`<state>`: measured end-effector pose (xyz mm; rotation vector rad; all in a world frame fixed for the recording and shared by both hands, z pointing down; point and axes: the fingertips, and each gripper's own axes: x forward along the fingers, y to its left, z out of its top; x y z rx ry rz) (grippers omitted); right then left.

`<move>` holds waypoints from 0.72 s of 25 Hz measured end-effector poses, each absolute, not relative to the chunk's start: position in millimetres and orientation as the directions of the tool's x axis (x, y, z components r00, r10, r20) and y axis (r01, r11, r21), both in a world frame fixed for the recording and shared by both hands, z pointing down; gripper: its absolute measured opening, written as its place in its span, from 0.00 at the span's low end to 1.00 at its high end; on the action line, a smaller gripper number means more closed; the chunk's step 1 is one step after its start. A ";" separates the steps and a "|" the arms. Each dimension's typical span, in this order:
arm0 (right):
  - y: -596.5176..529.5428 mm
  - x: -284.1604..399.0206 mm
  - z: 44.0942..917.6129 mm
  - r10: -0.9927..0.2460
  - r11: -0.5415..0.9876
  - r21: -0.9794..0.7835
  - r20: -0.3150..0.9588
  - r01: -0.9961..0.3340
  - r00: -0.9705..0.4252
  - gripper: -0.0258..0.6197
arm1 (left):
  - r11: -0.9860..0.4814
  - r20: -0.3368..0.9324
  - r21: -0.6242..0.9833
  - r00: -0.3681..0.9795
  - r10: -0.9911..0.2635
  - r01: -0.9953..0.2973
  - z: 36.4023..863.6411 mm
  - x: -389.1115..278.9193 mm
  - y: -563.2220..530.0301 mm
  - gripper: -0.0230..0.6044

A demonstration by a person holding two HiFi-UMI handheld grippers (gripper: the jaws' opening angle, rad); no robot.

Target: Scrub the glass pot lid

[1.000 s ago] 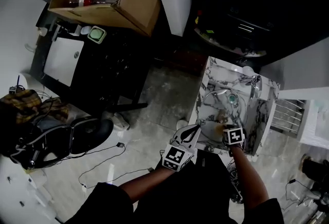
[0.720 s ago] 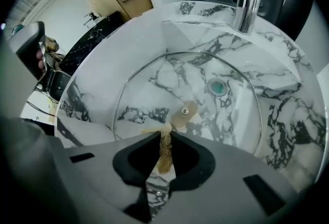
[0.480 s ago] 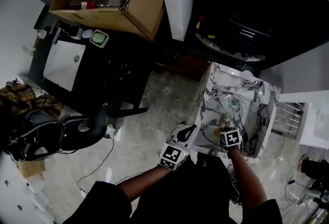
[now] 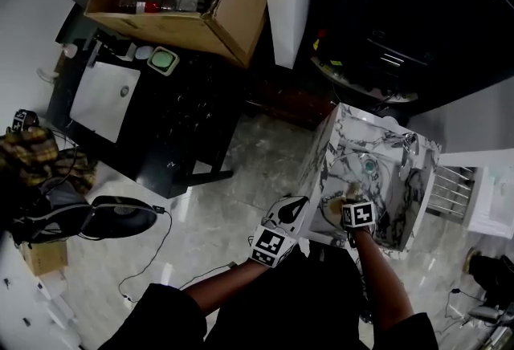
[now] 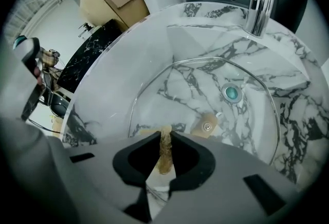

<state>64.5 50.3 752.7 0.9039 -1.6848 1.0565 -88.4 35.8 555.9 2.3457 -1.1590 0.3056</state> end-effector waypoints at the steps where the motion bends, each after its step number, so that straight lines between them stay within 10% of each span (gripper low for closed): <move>1: 48.3 62.5 752.8 -0.113 0.351 -0.253 0.944 -0.901 -0.309 0.14 | -0.511 0.405 0.338 0.612 -0.679 -0.791 556.2 -89.3 35.6 0.06; 18: 12.9 85.3 636.4 -0.564 0.208 -0.262 0.755 -0.942 -0.334 0.14 | -0.573 0.377 0.313 0.653 -0.657 -0.758 538.0 -84.1 13.4 0.06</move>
